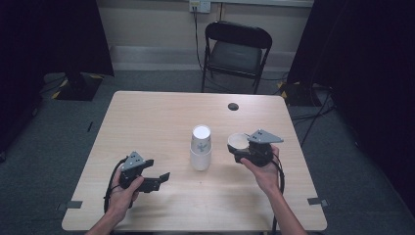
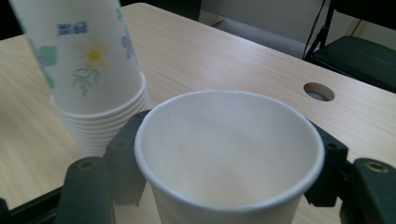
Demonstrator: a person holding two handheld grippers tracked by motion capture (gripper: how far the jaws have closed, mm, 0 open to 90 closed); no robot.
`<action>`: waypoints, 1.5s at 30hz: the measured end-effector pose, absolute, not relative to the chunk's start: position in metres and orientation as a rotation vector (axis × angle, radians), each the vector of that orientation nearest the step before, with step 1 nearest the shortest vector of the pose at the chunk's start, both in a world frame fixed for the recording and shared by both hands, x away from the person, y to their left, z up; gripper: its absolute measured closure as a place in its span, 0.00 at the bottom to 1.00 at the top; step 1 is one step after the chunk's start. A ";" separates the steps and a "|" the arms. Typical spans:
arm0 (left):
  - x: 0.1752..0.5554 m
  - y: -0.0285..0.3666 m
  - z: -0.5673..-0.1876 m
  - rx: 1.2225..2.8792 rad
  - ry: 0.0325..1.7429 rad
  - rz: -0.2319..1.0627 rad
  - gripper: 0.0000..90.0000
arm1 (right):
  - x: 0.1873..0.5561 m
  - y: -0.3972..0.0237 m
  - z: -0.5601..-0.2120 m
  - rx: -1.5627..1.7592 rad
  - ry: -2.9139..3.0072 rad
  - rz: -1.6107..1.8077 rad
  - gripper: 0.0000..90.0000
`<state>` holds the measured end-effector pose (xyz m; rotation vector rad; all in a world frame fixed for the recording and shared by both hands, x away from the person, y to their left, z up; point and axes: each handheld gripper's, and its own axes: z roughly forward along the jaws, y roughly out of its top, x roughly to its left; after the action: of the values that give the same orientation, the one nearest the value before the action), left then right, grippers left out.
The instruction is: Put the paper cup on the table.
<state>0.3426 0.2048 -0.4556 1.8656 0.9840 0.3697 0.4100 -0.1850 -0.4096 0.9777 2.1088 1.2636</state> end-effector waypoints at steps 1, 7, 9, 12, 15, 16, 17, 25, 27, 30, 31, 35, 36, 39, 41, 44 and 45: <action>0.343 0.205 -0.456 1.869 0.982 0.377 0.18 | 0.414 -0.185 -0.411 0.985 2.107 1.258 0.34; 0.347 0.204 -0.457 1.884 0.994 0.414 0.18 | 0.437 -0.187 -0.413 1.001 2.087 1.243 0.34; 0.348 0.203 -0.457 1.883 0.991 0.416 0.18 | 0.444 -0.188 -0.413 1.008 2.083 1.230 0.34; 0.349 0.201 -0.459 1.898 0.989 0.418 0.18 | 0.454 -0.188 -0.416 1.017 2.086 1.204 0.34; 0.349 0.199 -0.460 1.911 0.985 0.441 0.17 | 0.463 -0.190 -0.421 1.044 2.079 1.202 0.34; 0.349 0.199 -0.460 1.905 0.989 0.422 0.18 | 0.465 -0.190 -0.422 1.063 2.076 1.202 0.34; 0.349 0.200 -0.460 1.894 0.992 0.402 0.17 | 0.467 -0.191 -0.424 1.071 2.074 1.200 0.34; 0.348 0.204 -0.460 1.890 1.011 0.421 0.17 | 0.483 -0.186 -0.437 1.109 2.087 1.220 0.34; 0.348 0.204 -0.460 1.892 1.015 0.421 0.17 | 0.487 -0.185 -0.442 1.111 2.093 1.211 0.34; 0.347 0.204 -0.460 1.890 1.014 0.429 0.18 | 0.491 -0.185 -0.448 1.131 2.095 1.195 0.34; 0.347 0.204 -0.459 1.897 1.011 0.432 0.18 | 0.492 -0.185 -0.450 1.139 2.096 1.192 0.34; 0.345 0.202 -0.459 1.905 1.008 0.476 0.17 | 0.493 -0.185 -0.455 1.152 2.108 1.189 0.33; 0.344 0.202 -0.459 1.910 1.002 0.483 0.17 | 0.492 -0.185 -0.457 1.146 2.103 1.183 0.33; 0.345 0.201 -0.459 1.914 0.997 0.482 0.17 | 0.491 -0.185 -0.462 1.140 2.112 1.175 0.33; 0.345 0.201 -0.459 1.914 0.996 0.483 0.17 | 0.489 -0.186 -0.464 1.135 2.105 1.173 0.32; 0.345 0.202 -0.459 1.911 1.001 0.488 0.17 | 0.486 -0.187 -0.466 1.131 2.097 1.171 0.33; 0.345 0.202 -0.459 1.908 1.002 0.486 0.17 | 0.485 -0.187 -0.467 1.127 2.101 1.171 0.33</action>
<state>0.3450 0.2020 -0.4594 1.9082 1.0019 0.4864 0.4848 -0.1869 -0.4665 1.1272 2.1015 1.1706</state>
